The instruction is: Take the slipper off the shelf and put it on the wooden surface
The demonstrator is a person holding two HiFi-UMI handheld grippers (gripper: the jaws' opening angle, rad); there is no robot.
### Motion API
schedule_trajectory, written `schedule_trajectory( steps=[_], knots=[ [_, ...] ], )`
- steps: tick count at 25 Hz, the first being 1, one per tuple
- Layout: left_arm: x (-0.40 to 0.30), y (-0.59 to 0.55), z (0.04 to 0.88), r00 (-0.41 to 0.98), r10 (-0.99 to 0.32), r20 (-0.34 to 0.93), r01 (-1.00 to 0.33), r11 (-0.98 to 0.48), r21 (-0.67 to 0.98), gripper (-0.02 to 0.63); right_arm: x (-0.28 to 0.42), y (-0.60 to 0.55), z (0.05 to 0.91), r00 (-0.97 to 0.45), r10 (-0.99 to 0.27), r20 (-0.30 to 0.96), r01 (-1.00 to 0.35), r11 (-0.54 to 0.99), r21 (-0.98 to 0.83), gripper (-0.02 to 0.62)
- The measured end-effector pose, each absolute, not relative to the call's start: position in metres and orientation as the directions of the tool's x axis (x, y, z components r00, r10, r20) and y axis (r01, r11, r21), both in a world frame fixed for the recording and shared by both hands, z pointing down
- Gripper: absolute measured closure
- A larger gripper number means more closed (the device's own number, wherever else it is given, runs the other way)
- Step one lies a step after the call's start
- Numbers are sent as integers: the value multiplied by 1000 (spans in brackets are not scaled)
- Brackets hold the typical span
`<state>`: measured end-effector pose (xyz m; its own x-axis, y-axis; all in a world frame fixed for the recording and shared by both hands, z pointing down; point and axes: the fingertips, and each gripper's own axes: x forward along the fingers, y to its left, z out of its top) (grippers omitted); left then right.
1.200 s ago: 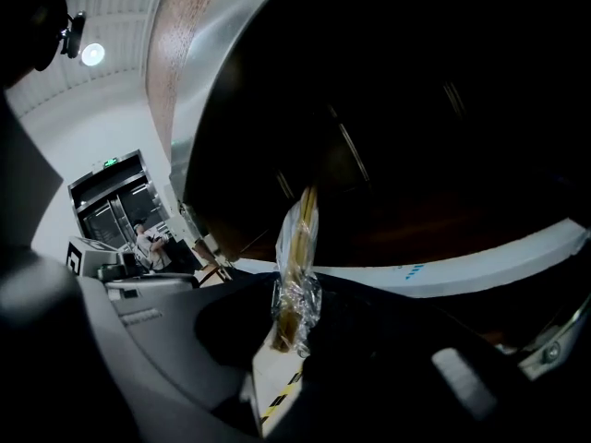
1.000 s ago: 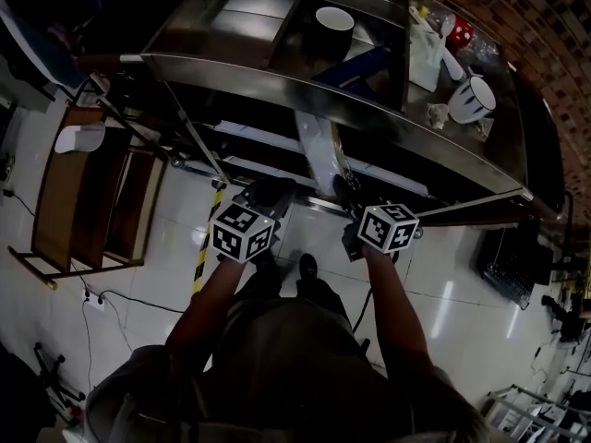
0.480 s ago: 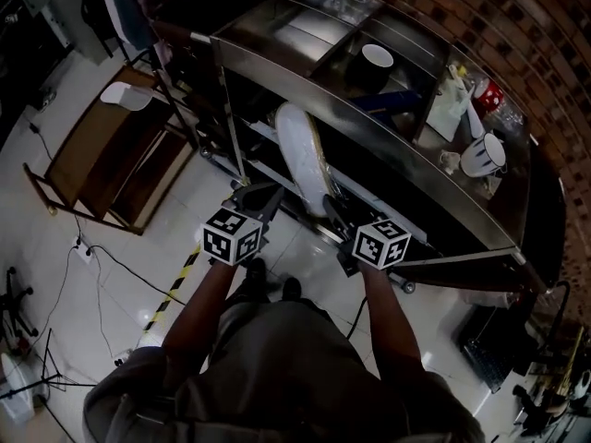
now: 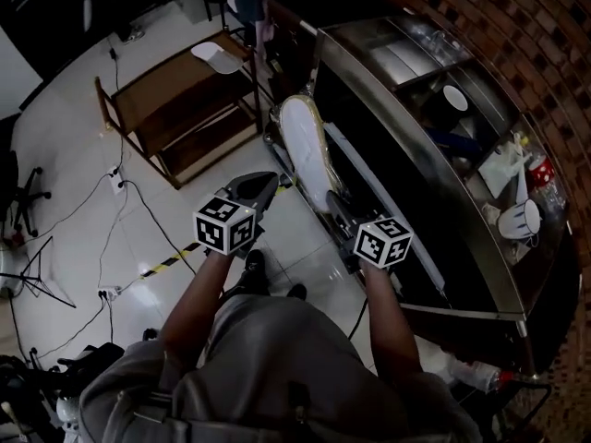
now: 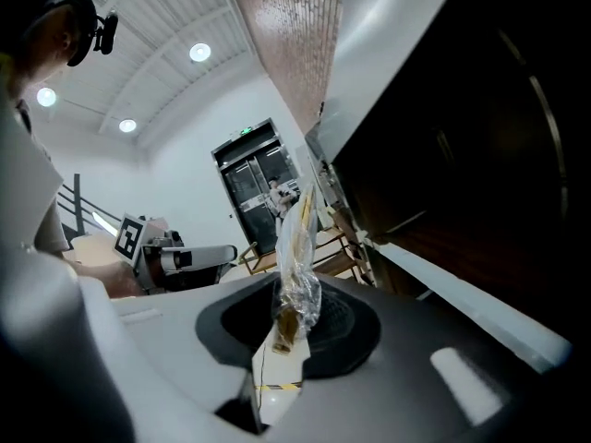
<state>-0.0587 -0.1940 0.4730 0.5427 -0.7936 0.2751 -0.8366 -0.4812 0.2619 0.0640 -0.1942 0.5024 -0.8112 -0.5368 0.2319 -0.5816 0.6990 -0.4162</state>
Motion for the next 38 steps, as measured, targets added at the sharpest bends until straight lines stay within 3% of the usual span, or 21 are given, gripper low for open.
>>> schedule_trajectory(
  steps=[10, 22, 38],
  knots=[
    [-198, -189, 466, 351, -904, 244, -922, -288, 257, 601, -79, -225, 484, -900, -371, 229, -432, 827, -360, 541],
    [-367, -237, 480, 283, -929, 240, -938, -215, 273, 601, -261, -298, 490, -905, -326, 273, -407, 849, -336, 541],
    [-494, -298, 494, 186, -951, 245, -945, -105, 311, 601, -413, -382, 506, -907, -279, 315, -382, 861, -336, 541]
  ],
)
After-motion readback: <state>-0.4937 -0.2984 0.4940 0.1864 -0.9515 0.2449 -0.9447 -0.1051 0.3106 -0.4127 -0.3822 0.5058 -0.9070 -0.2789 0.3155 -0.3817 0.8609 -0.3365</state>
